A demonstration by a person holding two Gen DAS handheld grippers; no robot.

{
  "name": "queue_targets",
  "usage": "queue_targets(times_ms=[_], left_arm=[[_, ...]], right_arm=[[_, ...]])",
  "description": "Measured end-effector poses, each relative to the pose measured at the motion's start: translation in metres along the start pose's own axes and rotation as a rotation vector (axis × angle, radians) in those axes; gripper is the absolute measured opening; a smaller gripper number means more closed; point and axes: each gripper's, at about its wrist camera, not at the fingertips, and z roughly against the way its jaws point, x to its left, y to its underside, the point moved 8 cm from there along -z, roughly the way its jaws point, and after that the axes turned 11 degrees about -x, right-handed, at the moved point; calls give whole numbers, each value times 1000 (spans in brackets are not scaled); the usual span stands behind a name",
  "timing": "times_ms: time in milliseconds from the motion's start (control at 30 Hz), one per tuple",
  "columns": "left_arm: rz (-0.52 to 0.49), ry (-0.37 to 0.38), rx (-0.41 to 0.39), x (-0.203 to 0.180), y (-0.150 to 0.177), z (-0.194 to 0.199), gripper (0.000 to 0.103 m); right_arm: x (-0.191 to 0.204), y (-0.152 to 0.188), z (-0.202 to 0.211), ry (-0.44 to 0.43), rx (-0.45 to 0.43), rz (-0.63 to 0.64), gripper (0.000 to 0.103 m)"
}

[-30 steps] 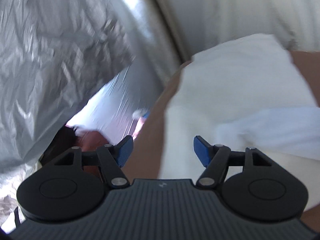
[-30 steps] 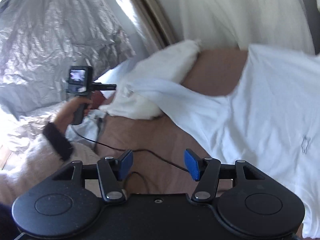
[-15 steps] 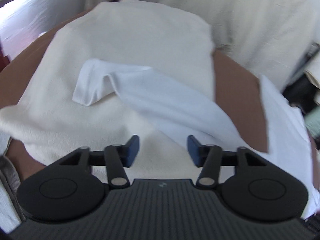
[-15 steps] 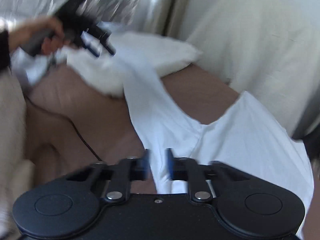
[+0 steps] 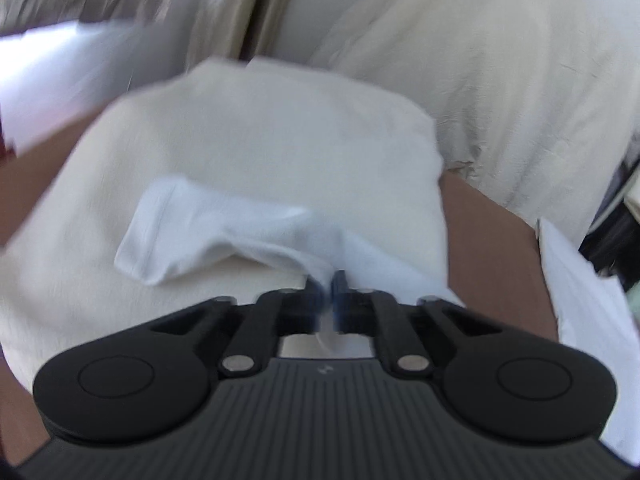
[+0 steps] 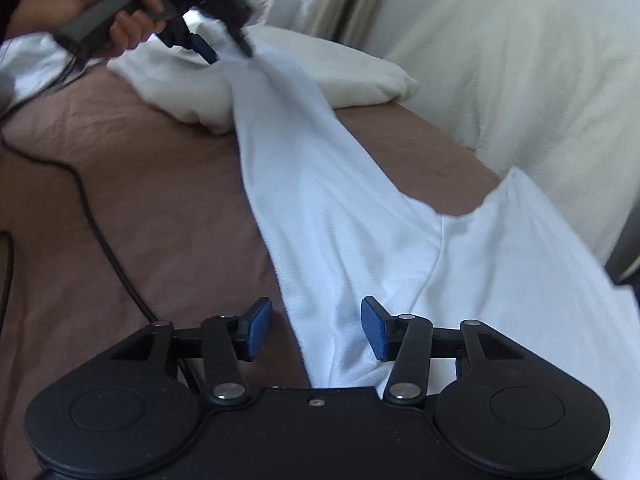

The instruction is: Fold clothes

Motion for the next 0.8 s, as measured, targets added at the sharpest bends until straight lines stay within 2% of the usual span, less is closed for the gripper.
queue_targets(times_ms=[67,133,200,233,300,333,400,433,533,633,700,733,800], left_arm=[[-73,1,-78,-15,-15,15,3],[-134,3,-170,-26,-35,38,3],[-147,-2,-242,-28,-52,62,3],[-129,-21,-222,-23,-50,59,4],[-92,-57,-182,-12,-45,51,4],[-74,-75,-162,-7,-42,48,4],[-56,-92,-99,2,-25,36,3],[-55,-93,-87,3,-21,34,3],[-170,-90,-136,-16,-25,47,3],[-286,-87,-184,-35,-28,61,4],[-363,-84,-216,-49,-30,70,4],[-402,-83,-232,-56,-32,75,3],[-399,-6,-247,-81,-33,92,3]], right_arm=[[-5,-6,-5,23,-10,-2,4],[-14,-14,-5,32,-36,-75,4],[-19,-23,8,-46,-90,-194,4],[-21,-29,16,-91,-118,-257,6],[-9,-30,25,-230,-133,-298,6],[-1,-24,22,-269,-101,-305,2],[14,-3,7,-235,-10,-252,2],[17,-1,6,-233,-6,-249,2],[16,-8,9,-257,-33,-293,3],[4,-19,20,-277,-75,-365,8],[-12,-25,25,-270,-84,-454,24],[-22,-28,28,-253,-86,-505,38],[-46,-32,41,-209,-90,-583,41]])
